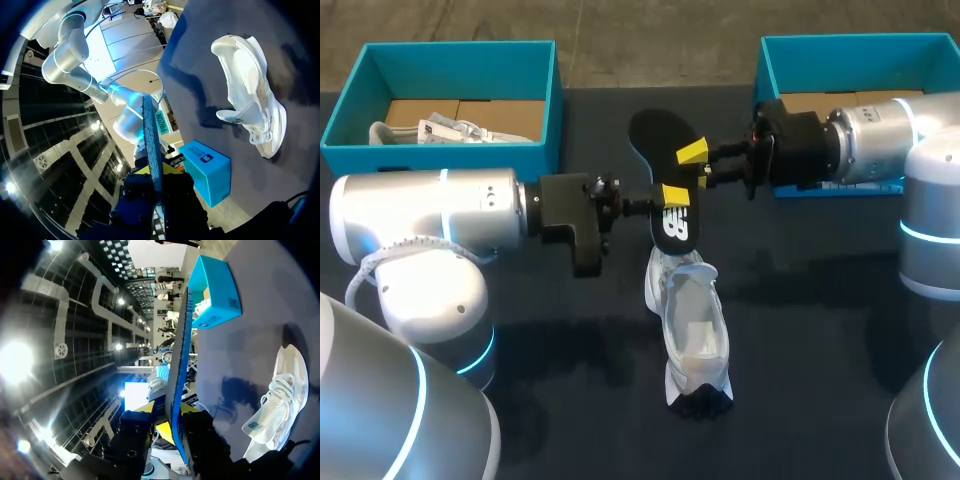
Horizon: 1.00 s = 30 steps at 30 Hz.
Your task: Take the shoe out of the shoebox, open the shoe tongue, remove and reinsert the insole, then place the shoe into the shoebox
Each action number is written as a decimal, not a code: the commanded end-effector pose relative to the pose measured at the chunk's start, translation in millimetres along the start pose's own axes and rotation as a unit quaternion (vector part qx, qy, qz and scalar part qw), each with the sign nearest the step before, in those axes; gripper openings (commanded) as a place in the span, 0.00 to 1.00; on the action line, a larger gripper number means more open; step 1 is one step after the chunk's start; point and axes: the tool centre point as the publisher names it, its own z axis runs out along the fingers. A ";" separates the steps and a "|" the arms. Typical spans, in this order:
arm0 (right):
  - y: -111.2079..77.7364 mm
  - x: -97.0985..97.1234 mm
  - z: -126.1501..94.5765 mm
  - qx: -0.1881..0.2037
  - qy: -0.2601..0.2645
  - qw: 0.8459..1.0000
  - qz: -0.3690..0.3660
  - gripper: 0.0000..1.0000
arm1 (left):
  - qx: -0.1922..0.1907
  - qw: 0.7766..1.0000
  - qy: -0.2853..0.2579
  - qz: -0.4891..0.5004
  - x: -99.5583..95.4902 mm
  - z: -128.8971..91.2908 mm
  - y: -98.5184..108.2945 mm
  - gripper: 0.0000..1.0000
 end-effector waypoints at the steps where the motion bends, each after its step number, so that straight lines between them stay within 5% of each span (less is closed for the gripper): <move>1: 2.9 -2.5 6.0 0.006 0.002 1.000 0.001 0.17 | -0.002 1.000 0.002 0.000 -0.6 1.9 -1.6 0.00; 4: 3.0 -2.8 7.1 0.008 0.002 1.000 0.001 0.00 | -0.002 1.000 0.002 0.000 -0.6 1.9 -1.6 0.00; 16: 3.4 -2.9 7.4 0.007 0.002 1.000 -0.001 0.00 | -0.002 1.000 0.002 0.000 -0.6 1.9 -1.6 0.02; 18: 3.8 -3.0 7.3 0.006 0.002 1.000 -0.001 0.00 | 0.002 1.000 0.001 -0.006 -1.7 1.5 -1.9 1.00; 30: 5.7 -7.3 -2.5 -0.002 0.004 1.000 -0.003 0.00 | 0.006 0.997 -0.002 -0.078 -9.5 -43.0 0.4 1.00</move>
